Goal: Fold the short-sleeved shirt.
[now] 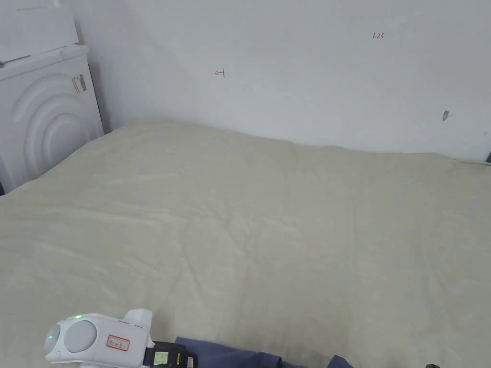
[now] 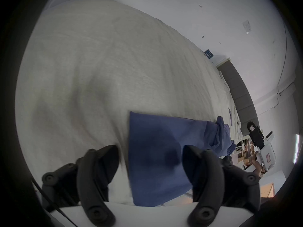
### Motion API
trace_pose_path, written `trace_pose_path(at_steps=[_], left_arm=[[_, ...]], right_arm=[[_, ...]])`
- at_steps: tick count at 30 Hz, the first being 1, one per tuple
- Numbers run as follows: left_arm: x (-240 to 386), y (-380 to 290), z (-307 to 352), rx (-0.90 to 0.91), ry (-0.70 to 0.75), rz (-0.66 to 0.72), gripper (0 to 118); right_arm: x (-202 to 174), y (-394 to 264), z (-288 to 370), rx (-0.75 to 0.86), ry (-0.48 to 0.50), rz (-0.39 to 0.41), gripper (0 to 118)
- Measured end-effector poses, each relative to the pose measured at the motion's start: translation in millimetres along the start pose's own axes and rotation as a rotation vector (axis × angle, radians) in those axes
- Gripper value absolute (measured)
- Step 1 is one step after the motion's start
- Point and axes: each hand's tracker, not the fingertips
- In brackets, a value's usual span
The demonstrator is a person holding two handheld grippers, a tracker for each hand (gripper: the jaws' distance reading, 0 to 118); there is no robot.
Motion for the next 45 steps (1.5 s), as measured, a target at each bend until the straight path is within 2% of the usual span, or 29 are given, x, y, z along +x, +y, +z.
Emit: trace_pose_path(at_steps=[4, 6, 8, 11, 16, 20, 22, 28, 32, 34, 39, 42, 45], left_arm=[[1.1, 2.2, -6.1, -0.009, -0.003, 0.006, 78], [6.5, 1.4, -3.9, -0.005, -0.046, -0.011, 45], [11.6, -0.4, -5.5, -0.006, -0.032, -0.009, 28], [12.0, -5.9, -11.5, -0.014, -0.089, 0.02, 19], [-12.4, -7.0, -14.3, -0.004, -0.193, 0.097, 12], [-20.0, -3.9, -6.9, 0.001, -0.215, 0.143, 6], [-24.9, -0.9, -2.5, 0.015, -0.201, 0.104, 6], [-10.6, 14.6, 45.1, 0.03, -0.117, 0.042, 5], [-18.2, 32.4, 82.7, 0.077, 0.039, -0.018, 5], [-13.3, 34.7, 99.3, 0.083, 0.064, -0.025, 5], [12.3, 40.2, 127.3, 0.042, 0.323, -0.142, 5], [45.1, 36.4, 134.1, 0.023, 0.359, -0.156, 5], [81.3, 32.2, 137.6, 0.024, 0.311, -0.151, 5]], right_arm=[[0.5, 0.0, 0.6, 0.0, 0.002, -0.005, 0], [0.5, -0.2, 0.6, 0.001, -0.001, -0.005, 0], [0.8, -0.2, 0.4, -0.002, 0.002, -0.008, 1], [0.7, -0.8, 0.3, -0.002, 0.004, -0.012, 1], [-0.5, -1.2, 0.8, -0.006, 0.01, -0.012, 1], [0.0, -0.8, 1.4, -0.006, 0.007, -0.008, 1], [0.5, -0.7, 1.7, -0.004, 0.004, -0.004, 1], [3.3, 1.5, 1.7, 0.0, -0.004, 0.0, 1], [3.8, 3.9, 0.8, 0.003, 0.0, 0.0, 1], [3.2, 4.4, -0.3, 0.005, 0.002, 0.003, 1], [2.2, 6.1, -2.8, 0.009, 0.011, 0.0, 1], [1.9, 5.9, -4.0, 0.01, 0.016, -0.006, 1], [2.3, 4.7, -4.7, 0.013, 0.017, -0.012, 1]])
